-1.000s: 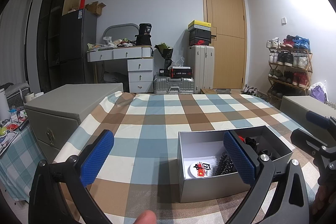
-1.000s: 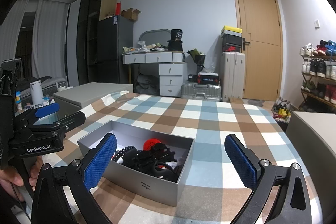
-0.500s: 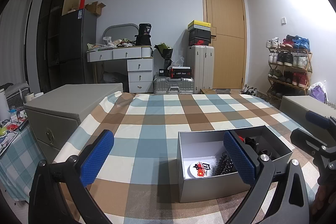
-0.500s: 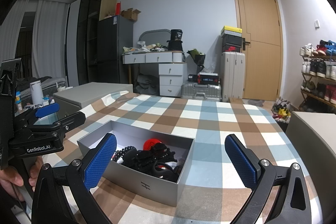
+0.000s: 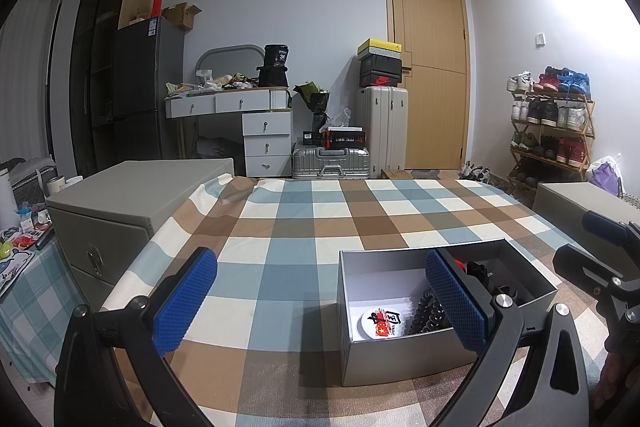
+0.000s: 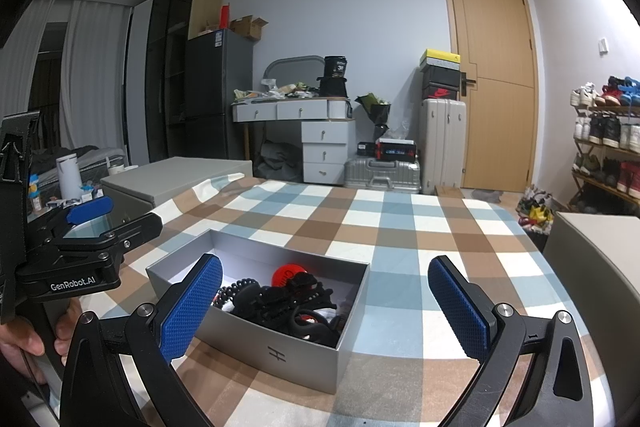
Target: Organize jewelry
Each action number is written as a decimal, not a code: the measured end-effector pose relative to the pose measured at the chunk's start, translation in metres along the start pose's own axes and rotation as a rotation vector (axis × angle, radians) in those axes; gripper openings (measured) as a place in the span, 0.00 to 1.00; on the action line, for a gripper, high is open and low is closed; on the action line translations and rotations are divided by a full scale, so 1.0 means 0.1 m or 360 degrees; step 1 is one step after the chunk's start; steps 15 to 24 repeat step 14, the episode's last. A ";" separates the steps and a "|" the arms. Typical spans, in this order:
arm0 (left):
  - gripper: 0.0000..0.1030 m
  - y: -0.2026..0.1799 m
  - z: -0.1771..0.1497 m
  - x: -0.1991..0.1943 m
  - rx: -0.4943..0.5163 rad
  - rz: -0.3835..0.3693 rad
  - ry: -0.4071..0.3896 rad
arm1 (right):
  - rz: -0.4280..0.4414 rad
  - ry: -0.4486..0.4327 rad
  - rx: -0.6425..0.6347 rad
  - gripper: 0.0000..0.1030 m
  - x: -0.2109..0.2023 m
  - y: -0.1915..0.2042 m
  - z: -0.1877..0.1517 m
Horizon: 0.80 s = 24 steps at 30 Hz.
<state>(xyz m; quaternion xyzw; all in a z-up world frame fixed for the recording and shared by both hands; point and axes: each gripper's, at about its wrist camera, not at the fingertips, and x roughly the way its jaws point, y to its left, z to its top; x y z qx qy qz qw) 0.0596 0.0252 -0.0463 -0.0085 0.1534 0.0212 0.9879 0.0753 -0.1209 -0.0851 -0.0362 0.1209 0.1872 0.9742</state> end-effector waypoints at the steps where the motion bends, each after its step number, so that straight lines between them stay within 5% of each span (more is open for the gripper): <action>1: 0.99 0.00 0.00 0.00 0.0001 -0.0001 0.0000 | 0.0000 0.0000 0.0000 1.00 0.00 0.00 0.00; 24: 0.99 0.00 0.00 0.01 -0.0003 0.0007 0.0000 | 0.0000 0.0000 0.0000 1.00 0.00 0.00 0.00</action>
